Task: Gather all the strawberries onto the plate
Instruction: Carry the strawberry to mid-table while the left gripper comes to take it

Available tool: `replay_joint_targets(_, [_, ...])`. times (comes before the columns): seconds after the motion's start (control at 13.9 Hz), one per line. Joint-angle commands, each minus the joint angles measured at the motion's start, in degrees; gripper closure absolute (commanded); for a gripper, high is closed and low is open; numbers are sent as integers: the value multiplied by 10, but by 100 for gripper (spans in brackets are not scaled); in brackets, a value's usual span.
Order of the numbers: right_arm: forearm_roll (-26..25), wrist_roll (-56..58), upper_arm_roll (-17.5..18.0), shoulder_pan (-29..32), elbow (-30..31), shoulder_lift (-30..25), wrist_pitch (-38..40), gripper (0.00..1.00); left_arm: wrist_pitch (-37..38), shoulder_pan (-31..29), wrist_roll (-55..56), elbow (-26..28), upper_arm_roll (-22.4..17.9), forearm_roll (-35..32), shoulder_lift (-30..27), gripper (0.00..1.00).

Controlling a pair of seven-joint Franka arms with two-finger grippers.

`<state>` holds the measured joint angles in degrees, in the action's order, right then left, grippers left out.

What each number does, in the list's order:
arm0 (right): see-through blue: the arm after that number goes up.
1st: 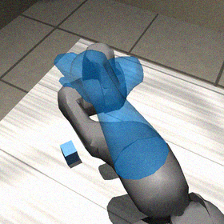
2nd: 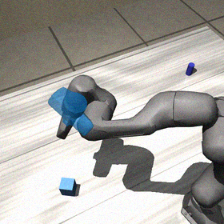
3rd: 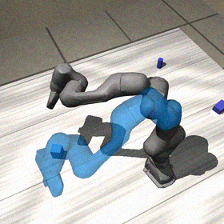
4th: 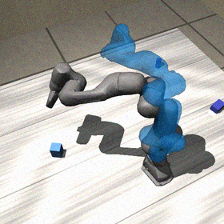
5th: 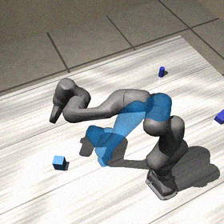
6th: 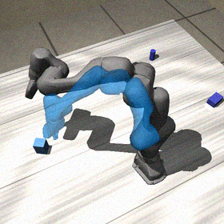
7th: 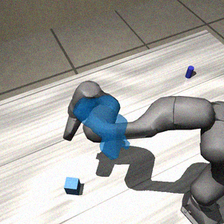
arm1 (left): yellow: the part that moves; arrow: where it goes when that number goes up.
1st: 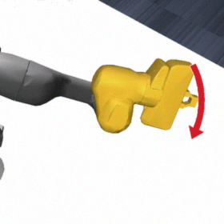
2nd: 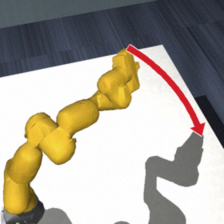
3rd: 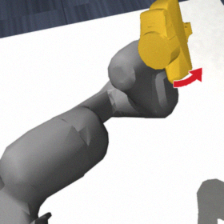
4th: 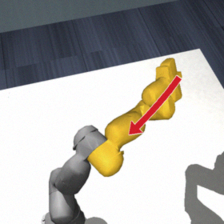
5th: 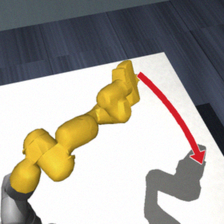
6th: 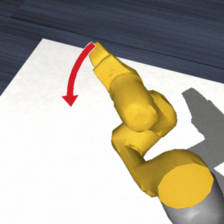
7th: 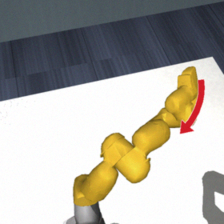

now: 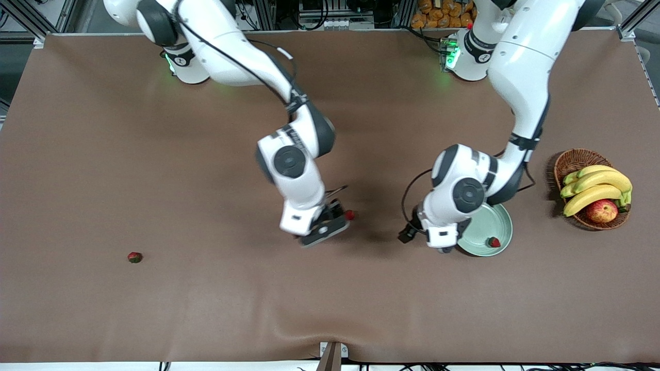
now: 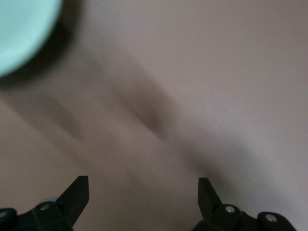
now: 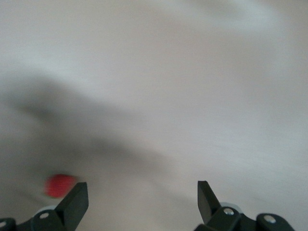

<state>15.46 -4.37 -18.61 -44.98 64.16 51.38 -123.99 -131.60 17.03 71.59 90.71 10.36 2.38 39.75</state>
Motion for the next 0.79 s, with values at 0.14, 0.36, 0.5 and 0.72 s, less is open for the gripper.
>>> replay_joint_targets(0.14, [3,-4,-107,15,16,-13,75,0,-30,87,7,-73,-13,-6,50,0])
replay_joint_targets(0.36, [4,-2,-135,64,33,-15,78,0,-56,127,1,-76,-29,-6,66,0])
replay_joint_targets(0.5, [4,-1,-135,117,43,-14,75,0,-62,146,-2,-78,-31,-32,76,0])
replay_joint_targets(0.72, [5,2,-130,189,44,-10,72,0,-69,150,-5,-84,-29,-71,95,16])
